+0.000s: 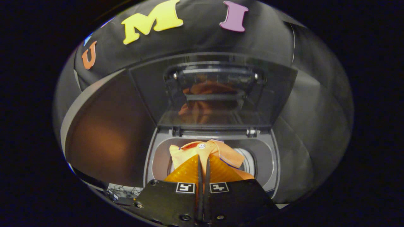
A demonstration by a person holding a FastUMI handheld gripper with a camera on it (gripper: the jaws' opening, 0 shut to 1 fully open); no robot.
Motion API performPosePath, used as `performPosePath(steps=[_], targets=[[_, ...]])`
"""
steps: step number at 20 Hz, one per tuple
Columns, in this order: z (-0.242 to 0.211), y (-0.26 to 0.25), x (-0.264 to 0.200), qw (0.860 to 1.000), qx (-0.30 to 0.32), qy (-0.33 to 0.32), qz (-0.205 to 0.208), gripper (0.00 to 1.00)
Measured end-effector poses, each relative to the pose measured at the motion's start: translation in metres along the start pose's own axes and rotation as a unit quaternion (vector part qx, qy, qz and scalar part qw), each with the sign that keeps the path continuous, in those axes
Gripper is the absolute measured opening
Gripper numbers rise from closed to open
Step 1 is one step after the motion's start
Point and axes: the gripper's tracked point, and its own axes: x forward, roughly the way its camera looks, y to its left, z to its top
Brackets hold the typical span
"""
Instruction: Put the clothes into the washing machine and then close the washing machine lid.
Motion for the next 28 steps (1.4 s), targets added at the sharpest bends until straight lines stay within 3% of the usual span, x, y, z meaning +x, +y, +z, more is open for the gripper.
performPosePath(steps=[8, 19, 23, 27, 28], targets=[[-0.08, -0.021, 0.037, 0.994, 0.022, 0.097, -0.034, 0.04], [-0.075, -0.03, 0.039, 0.993, 0.036, 0.098, -0.059, 0.07], [-0.074, -0.028, 0.038, 0.993, 0.027, 0.1, -0.052, 0.09], [-0.067, -0.028, 0.037, 0.995, 0.012, 0.082, -0.05, 0.19], [-0.066, -0.026, 0.035, 0.995, 0.005, 0.08, -0.05, 0.32]])
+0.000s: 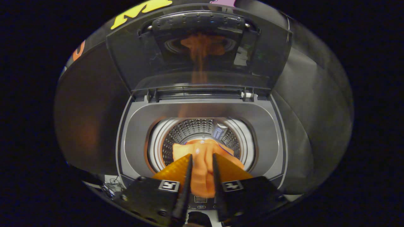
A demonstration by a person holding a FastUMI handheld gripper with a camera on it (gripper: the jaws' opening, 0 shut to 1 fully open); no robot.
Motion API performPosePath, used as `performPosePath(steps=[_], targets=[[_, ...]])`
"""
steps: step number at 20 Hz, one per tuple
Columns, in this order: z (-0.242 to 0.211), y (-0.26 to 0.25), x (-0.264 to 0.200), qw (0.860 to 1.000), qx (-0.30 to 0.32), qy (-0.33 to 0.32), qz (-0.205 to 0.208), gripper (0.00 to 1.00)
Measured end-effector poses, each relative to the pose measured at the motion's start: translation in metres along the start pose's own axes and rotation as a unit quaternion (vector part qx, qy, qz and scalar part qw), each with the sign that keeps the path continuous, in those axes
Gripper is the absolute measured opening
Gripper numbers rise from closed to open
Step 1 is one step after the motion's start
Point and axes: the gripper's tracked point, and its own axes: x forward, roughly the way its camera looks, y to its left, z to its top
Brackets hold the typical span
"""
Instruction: Put the clothes into the washing machine and then close the washing machine lid.
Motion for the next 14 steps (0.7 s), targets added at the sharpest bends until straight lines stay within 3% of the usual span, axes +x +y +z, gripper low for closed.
performPosePath(steps=[4, 14], targets=[[0.003, -0.002, -0.004, 1.0, -0.002, -0.007, -0.008, 0.84], [0.006, -0.011, -0.016, 0.999, -0.009, -0.033, -0.027, 0.84]])
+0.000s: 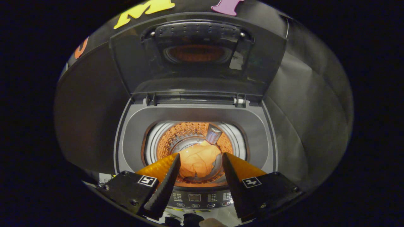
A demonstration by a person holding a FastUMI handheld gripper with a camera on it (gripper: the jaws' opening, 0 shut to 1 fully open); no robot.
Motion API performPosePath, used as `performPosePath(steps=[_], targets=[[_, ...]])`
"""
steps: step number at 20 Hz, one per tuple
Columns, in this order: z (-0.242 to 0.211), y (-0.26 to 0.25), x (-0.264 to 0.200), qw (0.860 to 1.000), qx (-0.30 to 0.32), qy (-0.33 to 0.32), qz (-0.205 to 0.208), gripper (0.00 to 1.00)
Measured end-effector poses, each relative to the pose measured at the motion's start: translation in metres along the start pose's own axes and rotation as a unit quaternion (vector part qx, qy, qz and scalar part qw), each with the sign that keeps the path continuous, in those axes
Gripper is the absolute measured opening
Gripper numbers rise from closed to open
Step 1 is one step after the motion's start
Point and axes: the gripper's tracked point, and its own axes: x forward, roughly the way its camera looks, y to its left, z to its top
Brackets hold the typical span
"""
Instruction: Put the clothes into the washing machine and then close the washing machine lid.
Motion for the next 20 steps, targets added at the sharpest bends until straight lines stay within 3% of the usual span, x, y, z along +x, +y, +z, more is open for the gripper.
performPosePath(steps=[11, 20], targets=[[0.082, 0.009, -0.074, 0.987, -0.046, -0.152, 0.009, 0.84], [0.147, 0.025, -0.126, 0.975, -0.018, -0.219, 0.035, 0.84]])
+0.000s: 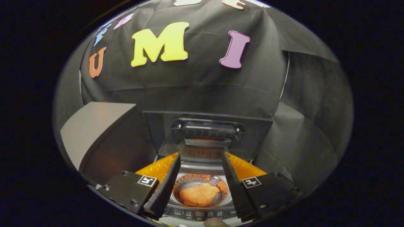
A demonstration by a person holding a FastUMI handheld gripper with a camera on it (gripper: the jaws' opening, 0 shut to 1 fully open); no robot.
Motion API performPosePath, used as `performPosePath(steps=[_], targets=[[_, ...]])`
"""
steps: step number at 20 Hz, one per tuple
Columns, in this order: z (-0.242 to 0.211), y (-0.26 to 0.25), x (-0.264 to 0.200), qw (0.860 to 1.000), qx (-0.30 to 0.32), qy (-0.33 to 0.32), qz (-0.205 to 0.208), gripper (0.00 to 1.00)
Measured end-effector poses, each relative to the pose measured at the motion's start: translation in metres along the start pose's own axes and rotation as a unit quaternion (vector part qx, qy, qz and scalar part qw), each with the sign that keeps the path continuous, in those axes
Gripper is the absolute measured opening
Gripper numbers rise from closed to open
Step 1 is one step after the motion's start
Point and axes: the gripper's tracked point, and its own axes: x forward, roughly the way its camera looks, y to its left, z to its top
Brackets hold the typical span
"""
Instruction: Put the clothes into the washing machine and then close the washing machine lid.
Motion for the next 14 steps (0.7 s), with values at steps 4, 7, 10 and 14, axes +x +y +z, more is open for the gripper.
performPosePath(steps=[4, 7, 10, 14], targets=[[0.035, -0.006, 0.004, 1.0, -0.001, -0.023, 0.001, 0.83], [0.056, -0.008, 0.009, 0.999, 0.004, -0.035, 0.001, 0.84], [0.072, -0.012, 0.021, 0.999, 0.012, -0.038, -0.002, 0.84], [0.086, -0.018, 0.039, 0.999, 0.021, -0.032, -0.001, 0.84]])
